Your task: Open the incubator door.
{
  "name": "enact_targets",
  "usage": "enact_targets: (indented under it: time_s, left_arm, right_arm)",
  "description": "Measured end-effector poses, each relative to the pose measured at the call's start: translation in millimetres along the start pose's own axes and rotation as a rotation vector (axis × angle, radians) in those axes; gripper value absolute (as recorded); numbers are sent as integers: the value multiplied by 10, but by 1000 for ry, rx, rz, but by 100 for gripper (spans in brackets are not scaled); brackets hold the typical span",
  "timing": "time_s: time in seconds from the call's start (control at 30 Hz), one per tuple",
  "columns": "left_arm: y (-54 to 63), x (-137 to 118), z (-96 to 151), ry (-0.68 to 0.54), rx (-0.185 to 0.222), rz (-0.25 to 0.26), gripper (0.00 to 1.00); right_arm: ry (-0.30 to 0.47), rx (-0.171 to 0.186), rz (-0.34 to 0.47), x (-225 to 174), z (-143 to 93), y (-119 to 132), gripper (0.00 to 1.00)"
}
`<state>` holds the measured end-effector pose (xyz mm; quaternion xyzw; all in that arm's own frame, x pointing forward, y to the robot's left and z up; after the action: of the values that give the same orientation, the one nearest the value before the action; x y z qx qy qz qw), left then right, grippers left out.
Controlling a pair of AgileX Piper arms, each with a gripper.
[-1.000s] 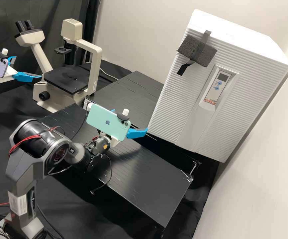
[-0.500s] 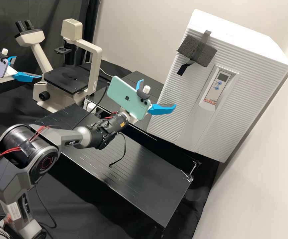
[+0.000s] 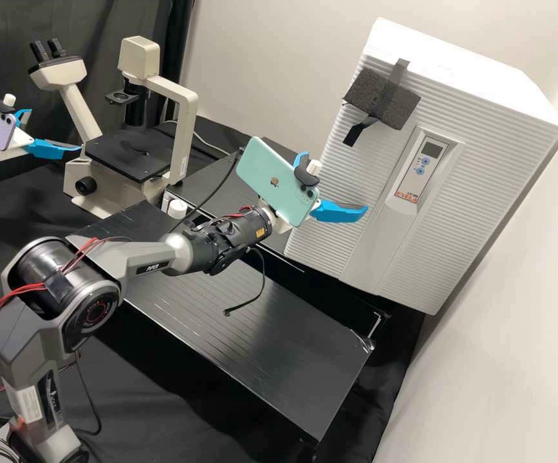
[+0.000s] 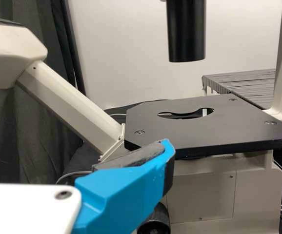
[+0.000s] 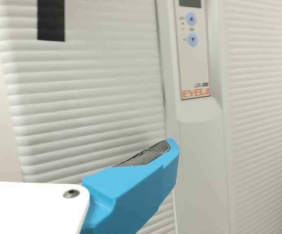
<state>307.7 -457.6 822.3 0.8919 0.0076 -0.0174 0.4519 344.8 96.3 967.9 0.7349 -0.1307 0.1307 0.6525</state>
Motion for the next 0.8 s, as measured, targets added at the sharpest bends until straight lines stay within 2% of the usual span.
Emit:
enact_targets:
  time_s: [0.1, 0.4, 0.8]
  left_arm:
    - [0, 0, 0, 0, 0, 0, 100]
    - [0, 0, 0, 0, 0, 0, 100]
    - [0, 0, 0, 0, 0, 0, 100]
  right_arm:
    - [-9, 7, 5, -2, 36, 22, 0]
    - [-11, 58, 9, -78, 62, 85, 0]
    - [7, 37, -7, -88, 41, 76, 0]
